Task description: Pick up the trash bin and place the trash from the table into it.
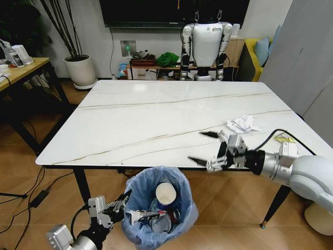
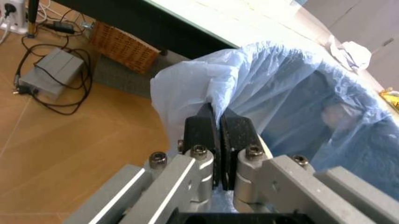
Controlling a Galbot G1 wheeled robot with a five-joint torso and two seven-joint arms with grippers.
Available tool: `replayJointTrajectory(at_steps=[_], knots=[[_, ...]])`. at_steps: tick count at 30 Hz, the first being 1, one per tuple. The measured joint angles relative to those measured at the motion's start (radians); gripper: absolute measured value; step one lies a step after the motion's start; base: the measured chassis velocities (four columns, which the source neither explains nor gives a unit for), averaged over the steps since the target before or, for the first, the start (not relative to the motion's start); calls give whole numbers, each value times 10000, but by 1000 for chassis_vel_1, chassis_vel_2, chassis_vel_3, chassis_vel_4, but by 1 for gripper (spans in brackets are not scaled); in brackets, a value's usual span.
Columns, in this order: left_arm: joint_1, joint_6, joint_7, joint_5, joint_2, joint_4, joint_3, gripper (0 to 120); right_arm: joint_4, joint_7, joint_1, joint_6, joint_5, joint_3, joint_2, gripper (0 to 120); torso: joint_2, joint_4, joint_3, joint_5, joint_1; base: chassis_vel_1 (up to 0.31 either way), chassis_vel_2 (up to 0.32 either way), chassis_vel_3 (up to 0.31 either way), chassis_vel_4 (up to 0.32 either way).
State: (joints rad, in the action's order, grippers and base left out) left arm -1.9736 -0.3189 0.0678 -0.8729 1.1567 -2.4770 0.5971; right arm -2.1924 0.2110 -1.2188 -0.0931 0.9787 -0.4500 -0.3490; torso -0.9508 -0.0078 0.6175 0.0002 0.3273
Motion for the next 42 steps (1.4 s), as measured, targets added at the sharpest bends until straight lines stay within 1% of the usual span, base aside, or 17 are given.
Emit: replayJointTrajectory(at_steps=[1,2,4,5,8,10,12,14,16,18,24,28,36,37,40,42], knots=[[-34,3,-5,7,-8,-26,29,0,152,-502,63,-13,63,0,-115,100,0,0,0,-1,0,0,0,0,0],[-34,3,-5,7,-8,-26,29,0,152,-502,63,-13,63,0,-115,100,0,0,0,-1,0,0,0,0,0],[-82,7,-7,19,-12,-79,73,0,664,-1170,301,36,-10,71,-361,100,0,1,0,0,0,0,0,0,0],[-82,7,-7,19,-12,-79,73,0,664,-1170,301,36,-10,71,-361,100,0,1,0,0,0,0,0,0,0],[-69,8,-8,21,-36,-98,79,0,1312,-1400,467,-99,152,96,-595,100,0,2,0,-1,0,0,0,0,0],[-67,8,-8,21,-38,-98,79,0,1358,-1407,476,-126,173,94,-610,100,0,1,0,-1,0,0,0,0,0],[-7,8,-8,11,-95,-86,78,0,2051,-1537,578,-458,464,19,-816,100,0,1,0,0,0,0,0,0,0],[18,7,-7,7,-113,-67,78,0,2209,-1576,595,-531,532,-11,-856,100,0,2,0,1,0,0,0,0,0],[85,-6,12,-56,-209,-5,77,0,2980,-1950,717,-1016,1035,-153,-987,100,0,-1,1,0,0,0,0,0,0],[118,-21,26,-122,-273,34,83,0,3331,-2316,815,-1306,1419,-213,-1031,100,0,0,1,-2,0,0,0,0,0],[111,-38,33,-152,-300,77,64,0,3752,-2551,990,-1572,1885,-185,-1075,100,0,-1,0,-2,0,0,0,0,0],[64,-45,32,-166,-299,81,75,0,4049,-2568,1405,-1684,2224,209,-1124,100,-1,0,0,-1,0,0,0,0,0],[-32,-48,31,-189,-253,75,185,0,5064,-2305,2781,-1742,2497,1764,-1419,100,-2,3,1,1,0,0,0,0,0],[-32,-48,31,-189,-253,75,185,0,5064,-2305,2781,-1742,2497,1764,-1419,100,-2,3,1,1,0,0,0,0,0],[-66,-48,31,-190,-246,74,212,0,5555,-2128,3321,-1738,2499,2365,-1559,100,-2,1,1,-2,0,0,0,0,0],[-66,-48,30,-193,-244,74,226,0,5706,-2063,3481,-1727,2498,2517,-1609,100,-2,0,1,-2,0,0,0,0,0]])
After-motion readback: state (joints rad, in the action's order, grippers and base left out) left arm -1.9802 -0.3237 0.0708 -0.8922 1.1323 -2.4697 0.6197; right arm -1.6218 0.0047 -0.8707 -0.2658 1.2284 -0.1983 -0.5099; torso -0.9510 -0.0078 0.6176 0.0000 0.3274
